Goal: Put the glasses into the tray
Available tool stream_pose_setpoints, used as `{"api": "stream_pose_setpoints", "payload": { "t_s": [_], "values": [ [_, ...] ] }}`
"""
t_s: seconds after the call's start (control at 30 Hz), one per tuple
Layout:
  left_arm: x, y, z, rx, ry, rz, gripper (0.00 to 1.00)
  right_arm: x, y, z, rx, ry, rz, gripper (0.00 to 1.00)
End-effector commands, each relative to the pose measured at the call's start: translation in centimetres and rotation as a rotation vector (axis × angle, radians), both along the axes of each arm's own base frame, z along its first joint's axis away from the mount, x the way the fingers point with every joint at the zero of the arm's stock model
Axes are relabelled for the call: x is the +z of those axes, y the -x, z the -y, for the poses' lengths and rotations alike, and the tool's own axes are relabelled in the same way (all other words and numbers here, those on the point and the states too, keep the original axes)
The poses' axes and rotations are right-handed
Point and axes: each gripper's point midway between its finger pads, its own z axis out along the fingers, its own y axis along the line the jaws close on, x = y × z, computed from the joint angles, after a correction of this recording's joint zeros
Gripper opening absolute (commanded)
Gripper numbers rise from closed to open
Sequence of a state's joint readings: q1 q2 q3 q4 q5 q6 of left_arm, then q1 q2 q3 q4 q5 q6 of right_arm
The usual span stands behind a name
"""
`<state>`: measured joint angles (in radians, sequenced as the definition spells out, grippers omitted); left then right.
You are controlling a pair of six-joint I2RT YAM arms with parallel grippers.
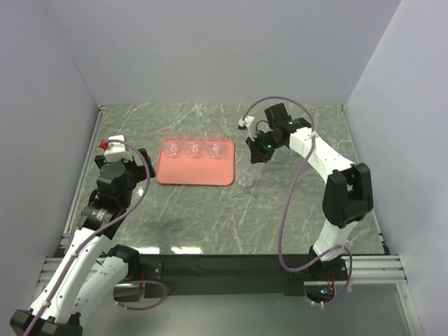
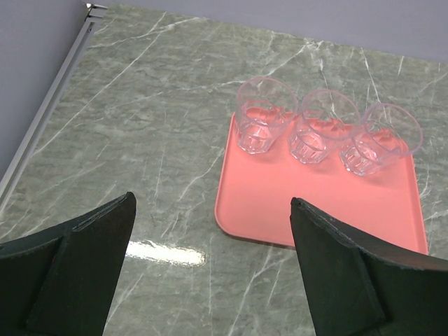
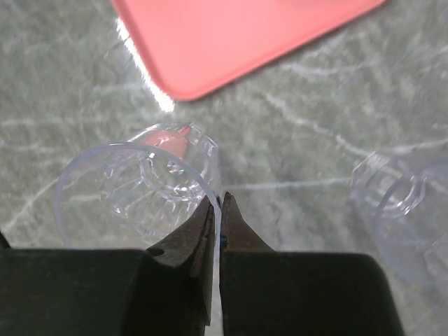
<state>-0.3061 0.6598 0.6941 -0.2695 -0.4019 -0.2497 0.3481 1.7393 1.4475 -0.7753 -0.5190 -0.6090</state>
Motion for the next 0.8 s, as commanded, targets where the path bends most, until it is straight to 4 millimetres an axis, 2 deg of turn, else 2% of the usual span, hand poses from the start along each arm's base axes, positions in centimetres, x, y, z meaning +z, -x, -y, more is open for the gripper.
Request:
{"api": "stream_pose_setpoints", "payload": {
  "t_s": [0.0, 0.03, 0.07, 0.13, 0.17, 0.33, 0.47, 0.53, 0.57, 0.63, 0.67, 0.73, 0.77],
  "values": [
    [1.0, -0.4, -0.2, 0.017, 0.008, 0.042, 0.98, 2.7, -2.8, -2.8, -0.021, -0.069, 0.07, 0.0],
    [0.9, -0.5, -0.2, 0.017, 0.005, 0.039, 0.97, 3.3, -3.4, -3.4, -0.021, -0.08, 0.085, 0.0],
    [0.9, -0.5, -0.2, 0.017, 0.005, 0.039, 0.98, 2.7, -3.7, -3.8, -0.031, -0.083, 0.065, 0.0],
    [0.9, -0.6, -0.2, 0.016, 0.003, 0.037, 0.97, 3.3, -4.4, -4.9, -0.027, -0.101, 0.081, 0.0],
    [0.8, -0.6, -0.2, 0.017, 0.004, 0.036, 0.97, 2.6, -4.8, -5.3, -0.038, -0.097, 0.065, 0.0],
    [0.7, -0.7, -0.1, 0.012, 0.003, 0.032, 0.97, 2.5, -6.3, -7.0, -0.042, -0.073, 0.099, 0.0],
    [0.8, -0.7, -0.1, 0.01, 0.005, 0.035, 0.97, 2.1, -6.1, -9.5, -0.002, -0.045, 0.136, 0.0],
    [0.8, -0.7, -0.2, 0.014, 0.007, 0.037, 0.97, 2.6, -6.1, -11.1, 0.01, -0.043, 0.159, 0.0],
    [0.8, -0.7, -0.2, 0.015, 0.006, 0.037, 0.97, 1.9, -6.0, -11.6, 0.008, -0.037, 0.141, 0.0],
    [1.1, -0.6, -0.4, 0.022, 0.009, 0.045, 0.97, 2.5, -6.0, -13.2, 0.014, -0.044, 0.155, 0.0],
    [1.1, -0.5, -0.6, 0.035, 0.008, 0.044, 0.96, 1.9, -6.2, -13.6, 0.0, -0.033, 0.146, 0.0],
    [1.4, -0.4, -0.9, 0.053, 0.014, 0.058, 0.95, 2.4, -6.1, -15.3, 0.001, -0.046, 0.162, 0.0],
    [1.4, -0.3, -1.3, 0.074, 0.011, 0.059, 0.95, 2.0, -6.1, -16.1, -0.014, -0.049, 0.148, 0.0]
  ]
}}
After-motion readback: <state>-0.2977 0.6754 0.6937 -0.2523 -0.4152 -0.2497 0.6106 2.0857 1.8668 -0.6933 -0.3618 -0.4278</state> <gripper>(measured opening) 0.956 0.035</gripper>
